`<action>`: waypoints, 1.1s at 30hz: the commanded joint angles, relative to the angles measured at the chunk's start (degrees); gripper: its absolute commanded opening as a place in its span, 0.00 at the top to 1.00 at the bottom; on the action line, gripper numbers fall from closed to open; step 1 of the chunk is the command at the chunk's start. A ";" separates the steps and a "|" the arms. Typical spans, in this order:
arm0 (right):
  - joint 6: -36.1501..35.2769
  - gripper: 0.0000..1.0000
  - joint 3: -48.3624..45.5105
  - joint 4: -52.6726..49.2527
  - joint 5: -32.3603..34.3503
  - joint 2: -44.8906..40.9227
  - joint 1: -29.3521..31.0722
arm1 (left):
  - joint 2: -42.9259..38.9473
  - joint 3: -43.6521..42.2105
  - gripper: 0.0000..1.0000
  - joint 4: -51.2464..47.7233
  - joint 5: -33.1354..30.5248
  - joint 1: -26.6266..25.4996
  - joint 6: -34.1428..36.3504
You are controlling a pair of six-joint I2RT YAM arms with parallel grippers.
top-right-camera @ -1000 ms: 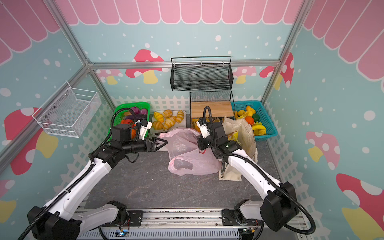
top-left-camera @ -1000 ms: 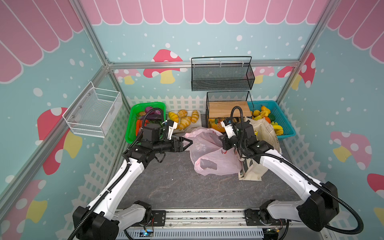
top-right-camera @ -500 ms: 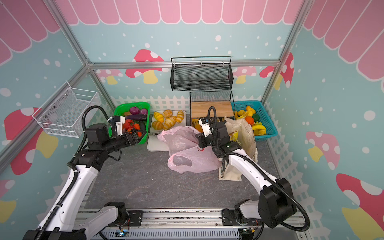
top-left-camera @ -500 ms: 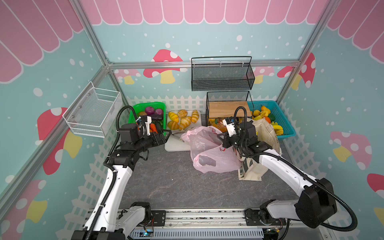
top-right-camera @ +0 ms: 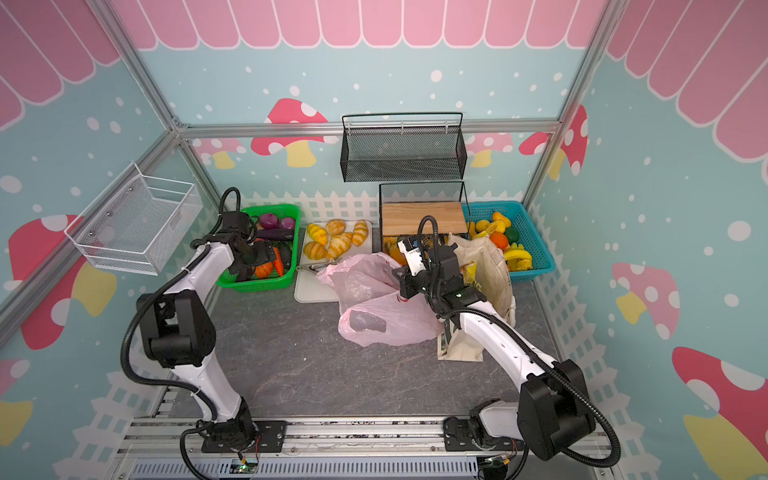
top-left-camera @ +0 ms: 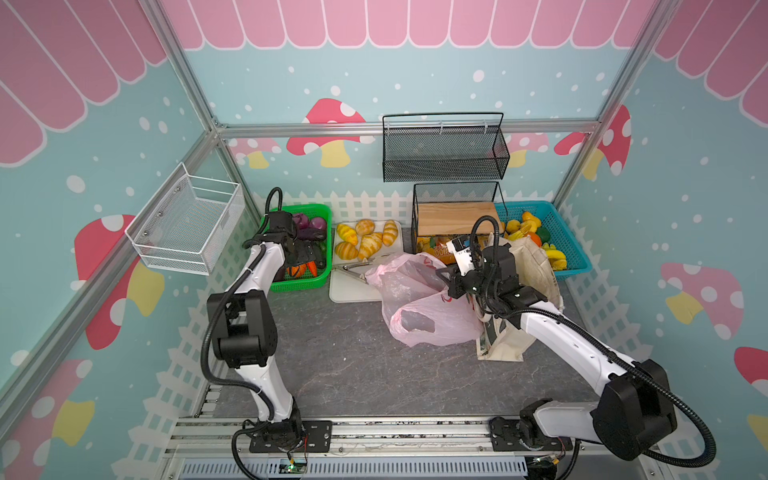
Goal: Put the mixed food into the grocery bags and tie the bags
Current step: 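Release the bag with the left gripper and reach to the green vegetable basket, then grasp the orange toy pumpkin in the green basket with the left gripper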
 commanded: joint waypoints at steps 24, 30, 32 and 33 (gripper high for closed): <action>-2.15 1.00 -1.53 1.74 -1.18 -1.08 -0.57 | 12.17 13.53 0.38 -8.01 1.52 2.26 0.48; -2.03 1.00 -1.78 1.82 -1.18 -1.53 -0.56 | 1.02 7.77 0.42 -7.06 1.29 2.26 -1.61; -1.84 1.00 -1.79 1.82 -1.19 -1.53 -0.57 | -4.39 4.33 0.42 -5.82 3.52 2.08 -3.06; -1.76 1.00 -1.81 1.82 -1.11 -1.55 -0.57 | -7.01 2.27 0.43 -5.34 4.91 1.87 -3.85</action>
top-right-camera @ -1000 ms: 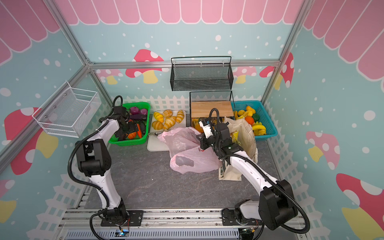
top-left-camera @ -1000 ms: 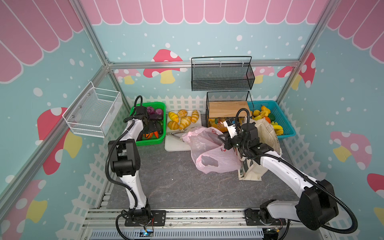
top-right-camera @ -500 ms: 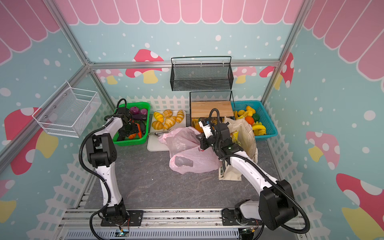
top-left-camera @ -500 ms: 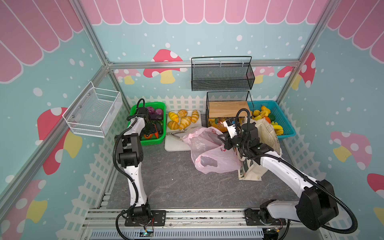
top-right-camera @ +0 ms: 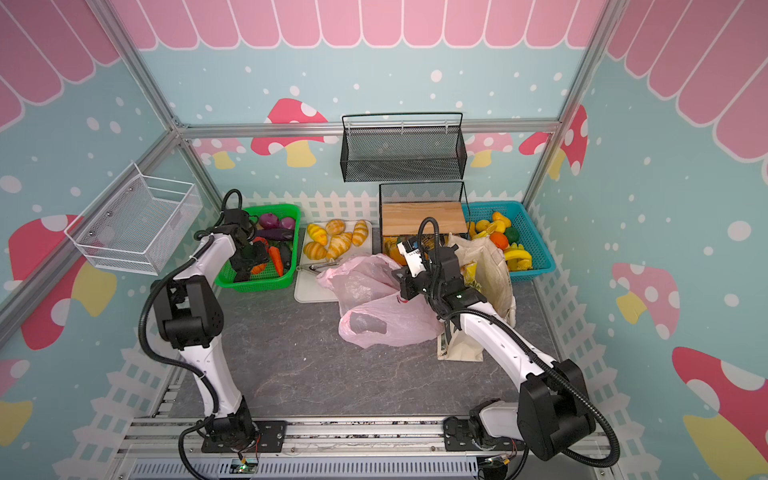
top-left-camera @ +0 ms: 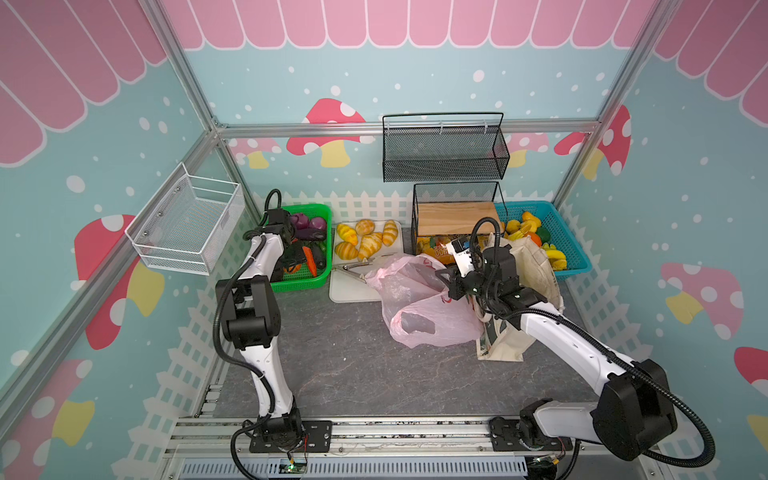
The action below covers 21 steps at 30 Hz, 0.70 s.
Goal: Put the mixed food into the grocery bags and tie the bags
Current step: 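Grasp the orange toy pumpkin in the green basket with the left gripper, then carry the pumpkin into the pink bag held open by the right gripper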
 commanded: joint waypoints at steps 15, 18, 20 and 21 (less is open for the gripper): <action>2.31 1.00 -0.35 1.63 -1.53 0.13 -0.72 | -63.45 -61.58 0.48 26.15 11.84 -31.08 -19.05; 2.97 1.00 0.06 1.46 -2.41 0.26 -0.72 | -66.27 -67.48 0.49 40.65 13.68 -39.38 -21.08; 3.66 1.00 0.27 1.41 -3.13 0.26 -0.72 | -63.89 -67.22 0.48 44.57 14.40 -42.65 -19.95; 4.10 1.00 0.29 1.54 -3.37 0.30 -0.72 | -61.62 -66.32 0.48 45.98 15.27 -44.13 -19.30</action>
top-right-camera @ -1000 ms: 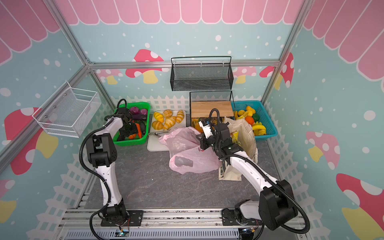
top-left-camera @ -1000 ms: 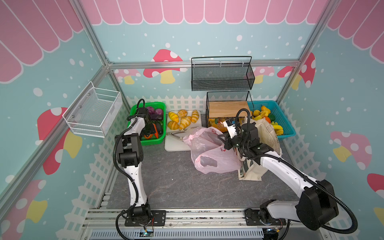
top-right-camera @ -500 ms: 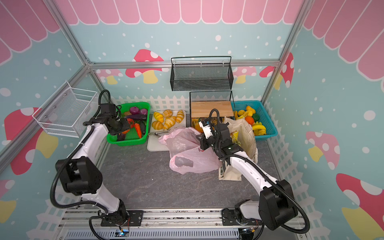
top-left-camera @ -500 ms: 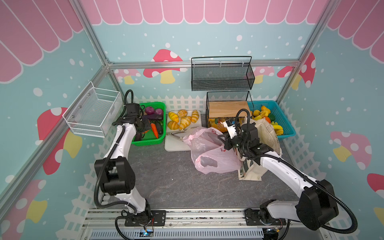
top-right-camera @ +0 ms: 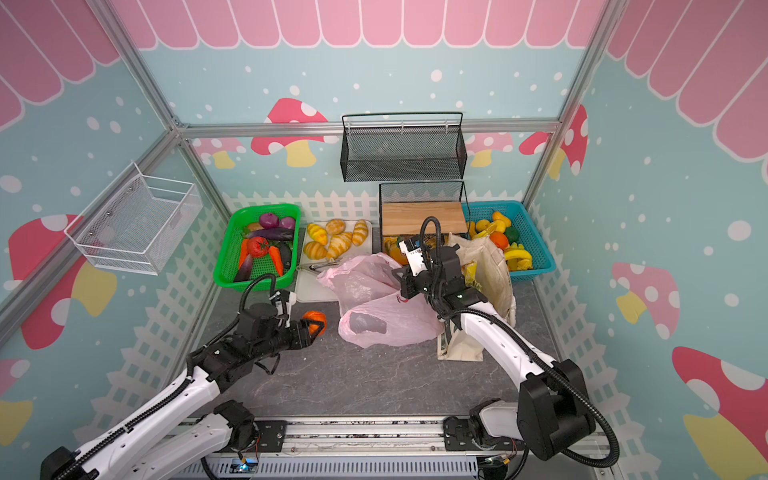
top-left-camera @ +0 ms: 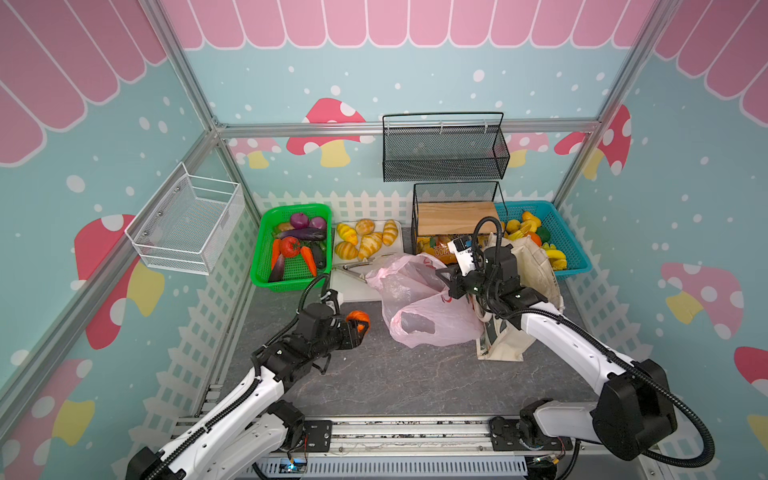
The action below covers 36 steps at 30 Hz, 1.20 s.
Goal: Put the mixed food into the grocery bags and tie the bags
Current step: 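Carry the pumpkin into the pink bag held open by the right gripper, then release the pumpkin and move the left gripper back to the green basket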
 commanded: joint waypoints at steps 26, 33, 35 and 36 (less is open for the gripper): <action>15.09 1.00 -7.53 14.94 -9.96 -2.31 -0.58 | 45.36 15.63 0.11 47.14 -6.91 -12.71 -4.49; 13.41 1.00 -7.40 13.22 -7.96 -1.99 -2.19 | 40.38 15.04 0.07 39.20 -4.02 -11.96 -0.18; 12.95 1.00 -7.41 12.47 -7.07 -1.81 -2.92 | 37.77 14.77 0.07 34.57 -0.40 -10.79 1.33; 12.67 1.00 -7.33 12.12 -6.76 -1.69 -3.33 | 36.22 14.58 0.09 31.62 1.91 -9.93 2.19</action>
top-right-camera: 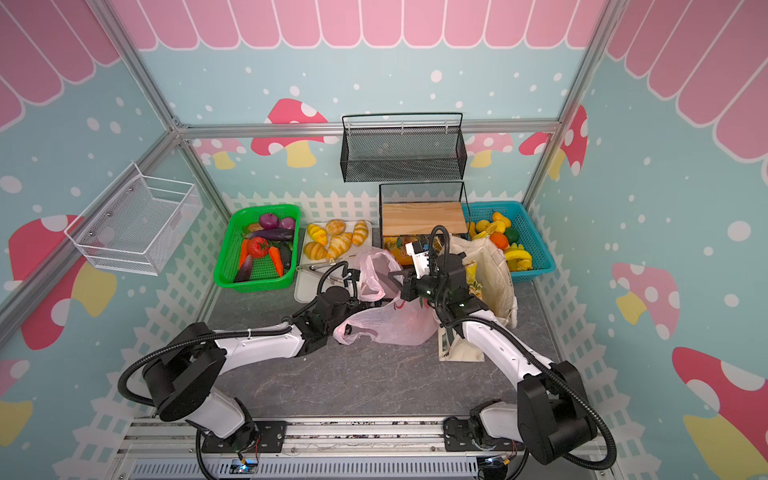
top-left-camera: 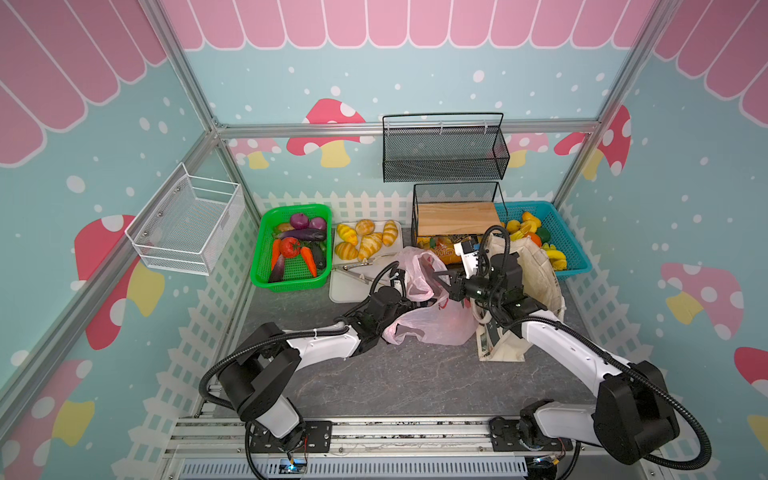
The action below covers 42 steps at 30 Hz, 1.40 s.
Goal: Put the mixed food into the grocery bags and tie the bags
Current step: 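Release the pumpkin and move the left gripper back to the green basket, then lower the left gripper into the green basket and grasp the red tomato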
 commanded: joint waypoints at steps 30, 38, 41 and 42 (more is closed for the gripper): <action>-8.50 1.00 -0.52 -1.37 4.76 -0.08 -2.50 | 6.22 41.34 0.12 -64.83 -14.35 44.20 17.49; -9.11 1.00 -1.79 -0.86 3.90 -0.95 -2.58 | 31.99 61.98 0.09 -66.67 -30.82 45.69 24.48; -9.28 1.00 -2.01 -0.69 4.10 -1.35 -2.58 | 38.28 67.20 0.09 -66.72 -31.28 46.62 25.40; -9.30 1.00 -1.97 -0.68 4.02 -1.27 -2.58 | 40.00 69.03 0.09 -66.72 -30.92 46.92 25.73</action>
